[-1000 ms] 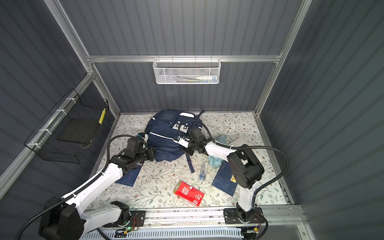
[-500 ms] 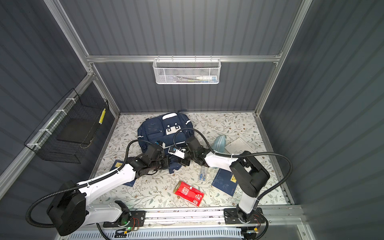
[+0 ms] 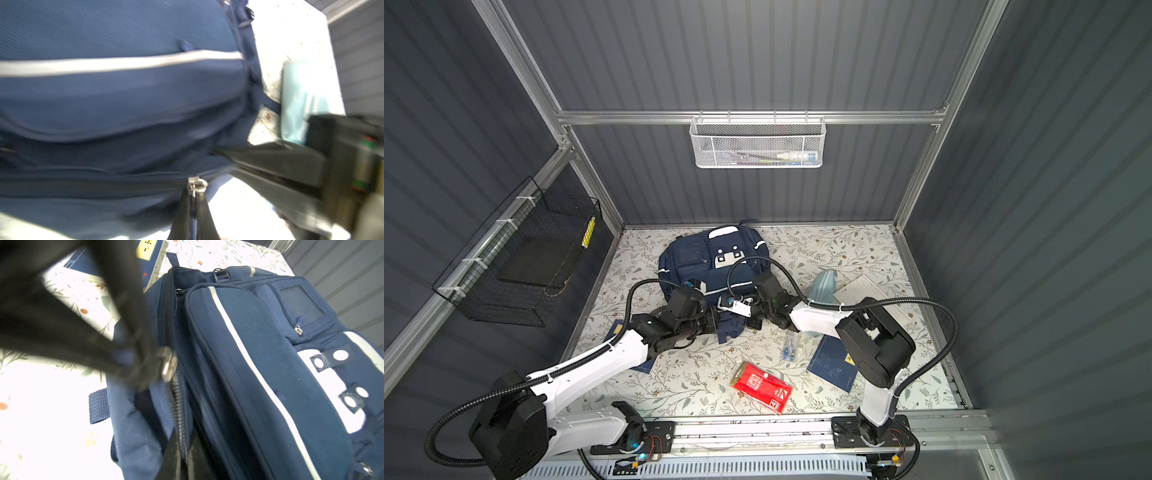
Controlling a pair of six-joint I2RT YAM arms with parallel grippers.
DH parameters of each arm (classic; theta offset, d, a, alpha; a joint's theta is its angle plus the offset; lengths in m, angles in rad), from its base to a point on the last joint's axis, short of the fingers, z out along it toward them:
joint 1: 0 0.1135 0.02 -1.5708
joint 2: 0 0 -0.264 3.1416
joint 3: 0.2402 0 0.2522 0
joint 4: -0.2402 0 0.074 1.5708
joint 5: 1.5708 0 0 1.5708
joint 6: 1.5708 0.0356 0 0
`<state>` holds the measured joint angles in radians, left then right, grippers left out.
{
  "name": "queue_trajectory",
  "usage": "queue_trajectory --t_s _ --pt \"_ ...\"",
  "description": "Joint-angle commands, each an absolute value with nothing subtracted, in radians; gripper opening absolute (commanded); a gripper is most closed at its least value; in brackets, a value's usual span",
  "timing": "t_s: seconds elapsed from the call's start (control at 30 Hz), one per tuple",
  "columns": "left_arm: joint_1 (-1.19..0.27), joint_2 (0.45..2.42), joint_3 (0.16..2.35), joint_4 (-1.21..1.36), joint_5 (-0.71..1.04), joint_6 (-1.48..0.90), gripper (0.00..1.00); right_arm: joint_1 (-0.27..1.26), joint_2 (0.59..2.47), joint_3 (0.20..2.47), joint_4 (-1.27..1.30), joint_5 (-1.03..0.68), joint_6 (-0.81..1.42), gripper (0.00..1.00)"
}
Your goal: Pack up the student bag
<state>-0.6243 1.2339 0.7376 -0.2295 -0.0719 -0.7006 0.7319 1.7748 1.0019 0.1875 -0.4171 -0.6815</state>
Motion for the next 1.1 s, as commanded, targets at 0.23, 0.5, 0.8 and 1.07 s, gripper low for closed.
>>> queue_trajectory --t_s 0.23,0.5,0.8,1.07 --pt "-0.235 1.244 0.768 -0.31 -0.154 -0.558 0.0 0.644 1.663 0.982 0.086 -0.51 -0.783 0.0" --pt "-0.142 1.272 0.847 -0.232 0.062 -0.52 0.0 0.528 1.65 0.967 0.109 -0.492 -0.705 0.17" --pt "-0.483 1.212 0.813 -0.19 0.099 -0.726 0.0 0.713 1.581 0.923 0.275 -0.437 -0.424 0.63" --pt "-0.571 1.188 0.815 -0.2 0.078 -0.758 0.0 0.802 1.765 1.108 0.109 -0.222 -0.485 0.62"
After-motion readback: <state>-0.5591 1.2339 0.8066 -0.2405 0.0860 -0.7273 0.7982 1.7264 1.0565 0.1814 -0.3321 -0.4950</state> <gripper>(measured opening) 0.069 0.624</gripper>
